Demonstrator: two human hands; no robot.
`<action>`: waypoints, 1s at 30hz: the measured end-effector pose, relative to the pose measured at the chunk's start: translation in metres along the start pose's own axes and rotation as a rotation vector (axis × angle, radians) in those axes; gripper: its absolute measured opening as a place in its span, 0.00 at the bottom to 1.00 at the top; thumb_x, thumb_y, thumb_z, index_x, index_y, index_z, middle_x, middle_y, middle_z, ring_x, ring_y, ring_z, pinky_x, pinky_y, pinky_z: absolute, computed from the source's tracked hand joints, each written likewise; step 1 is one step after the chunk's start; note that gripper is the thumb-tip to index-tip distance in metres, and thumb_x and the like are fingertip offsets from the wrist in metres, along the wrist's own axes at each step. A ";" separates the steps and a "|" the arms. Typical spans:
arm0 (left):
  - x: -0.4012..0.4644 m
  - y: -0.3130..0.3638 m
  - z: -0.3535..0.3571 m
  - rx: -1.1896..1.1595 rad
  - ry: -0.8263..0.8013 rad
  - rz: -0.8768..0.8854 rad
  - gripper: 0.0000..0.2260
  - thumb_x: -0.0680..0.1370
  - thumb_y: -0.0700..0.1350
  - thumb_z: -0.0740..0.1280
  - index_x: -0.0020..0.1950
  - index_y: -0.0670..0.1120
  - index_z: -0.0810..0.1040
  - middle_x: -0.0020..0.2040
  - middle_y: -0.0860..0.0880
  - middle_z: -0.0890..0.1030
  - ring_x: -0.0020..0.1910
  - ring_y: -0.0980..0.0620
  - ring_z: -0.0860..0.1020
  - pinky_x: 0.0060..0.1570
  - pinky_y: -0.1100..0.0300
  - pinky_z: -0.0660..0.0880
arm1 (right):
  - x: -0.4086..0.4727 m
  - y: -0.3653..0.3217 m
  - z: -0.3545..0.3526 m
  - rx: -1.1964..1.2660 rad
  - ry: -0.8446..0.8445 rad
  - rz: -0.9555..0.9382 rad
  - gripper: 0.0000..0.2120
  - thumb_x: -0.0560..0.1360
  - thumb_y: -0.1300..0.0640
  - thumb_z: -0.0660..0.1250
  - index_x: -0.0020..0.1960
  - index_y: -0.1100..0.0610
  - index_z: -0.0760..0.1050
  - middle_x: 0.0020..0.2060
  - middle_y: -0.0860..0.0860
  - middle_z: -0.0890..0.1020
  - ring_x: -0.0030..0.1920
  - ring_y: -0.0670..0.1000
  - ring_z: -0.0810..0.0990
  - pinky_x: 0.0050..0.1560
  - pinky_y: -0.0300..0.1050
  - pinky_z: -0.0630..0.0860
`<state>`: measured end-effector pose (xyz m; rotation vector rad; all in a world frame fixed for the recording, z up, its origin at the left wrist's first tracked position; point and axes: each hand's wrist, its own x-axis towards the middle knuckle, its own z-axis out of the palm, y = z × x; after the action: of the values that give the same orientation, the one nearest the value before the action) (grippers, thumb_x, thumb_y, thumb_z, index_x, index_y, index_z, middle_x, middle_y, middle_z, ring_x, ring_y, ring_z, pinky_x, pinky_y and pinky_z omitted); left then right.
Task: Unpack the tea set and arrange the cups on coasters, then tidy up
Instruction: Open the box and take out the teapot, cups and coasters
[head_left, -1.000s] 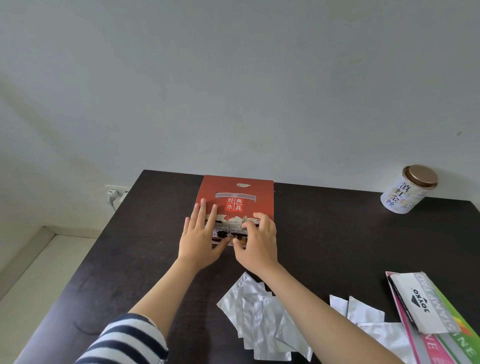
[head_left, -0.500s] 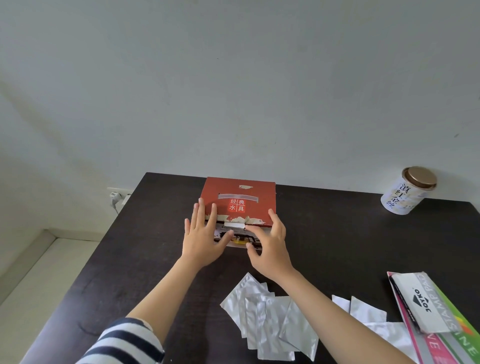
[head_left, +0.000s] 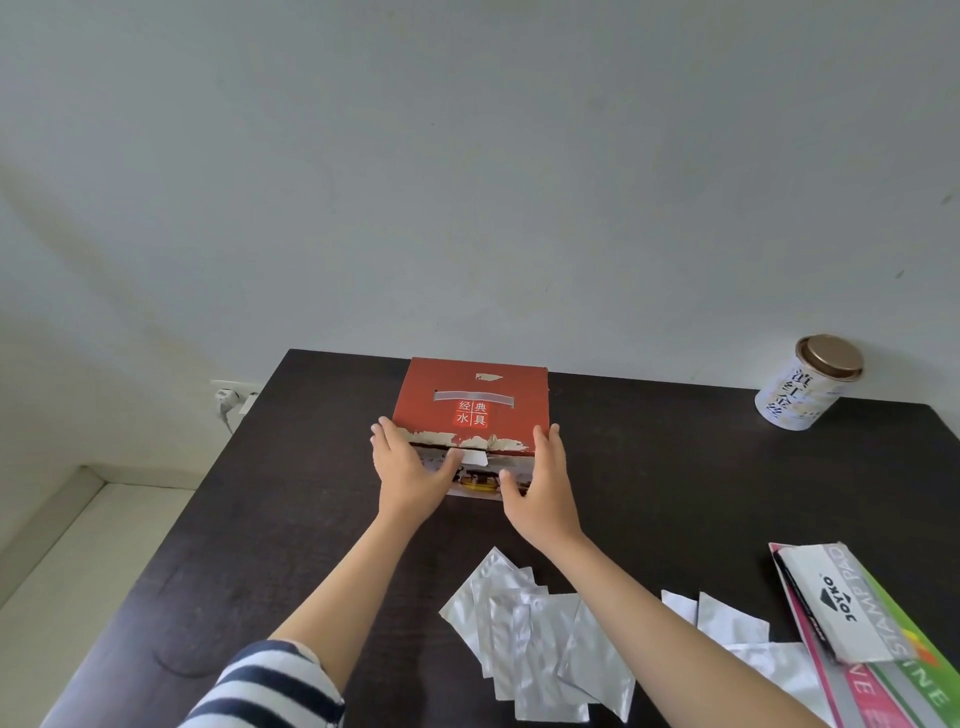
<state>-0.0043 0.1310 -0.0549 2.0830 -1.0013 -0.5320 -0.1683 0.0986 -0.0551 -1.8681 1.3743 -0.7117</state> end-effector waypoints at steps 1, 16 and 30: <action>-0.001 -0.001 0.000 -0.024 0.000 0.005 0.51 0.71 0.55 0.73 0.76 0.39 0.40 0.78 0.40 0.47 0.76 0.42 0.44 0.74 0.46 0.50 | -0.001 0.000 0.001 -0.001 0.013 -0.007 0.36 0.78 0.54 0.65 0.78 0.56 0.48 0.78 0.51 0.46 0.78 0.51 0.48 0.69 0.39 0.59; 0.021 0.047 -0.033 -0.321 0.136 0.279 0.48 0.71 0.55 0.72 0.77 0.46 0.41 0.78 0.52 0.50 0.75 0.59 0.51 0.66 0.75 0.53 | 0.040 -0.036 -0.025 0.292 0.251 -0.187 0.41 0.74 0.53 0.69 0.78 0.53 0.46 0.77 0.50 0.57 0.75 0.48 0.59 0.68 0.36 0.63; 0.127 0.039 -0.019 0.247 -0.192 0.387 0.39 0.76 0.65 0.54 0.78 0.47 0.41 0.75 0.54 0.34 0.75 0.55 0.36 0.74 0.44 0.43 | 0.134 -0.017 -0.014 -0.283 -0.005 -0.128 0.42 0.78 0.38 0.55 0.75 0.49 0.27 0.72 0.46 0.25 0.75 0.49 0.32 0.72 0.61 0.37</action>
<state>0.0665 0.0230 -0.0186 1.9978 -1.6089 -0.4297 -0.1314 -0.0294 -0.0300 -2.1934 1.4203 -0.5983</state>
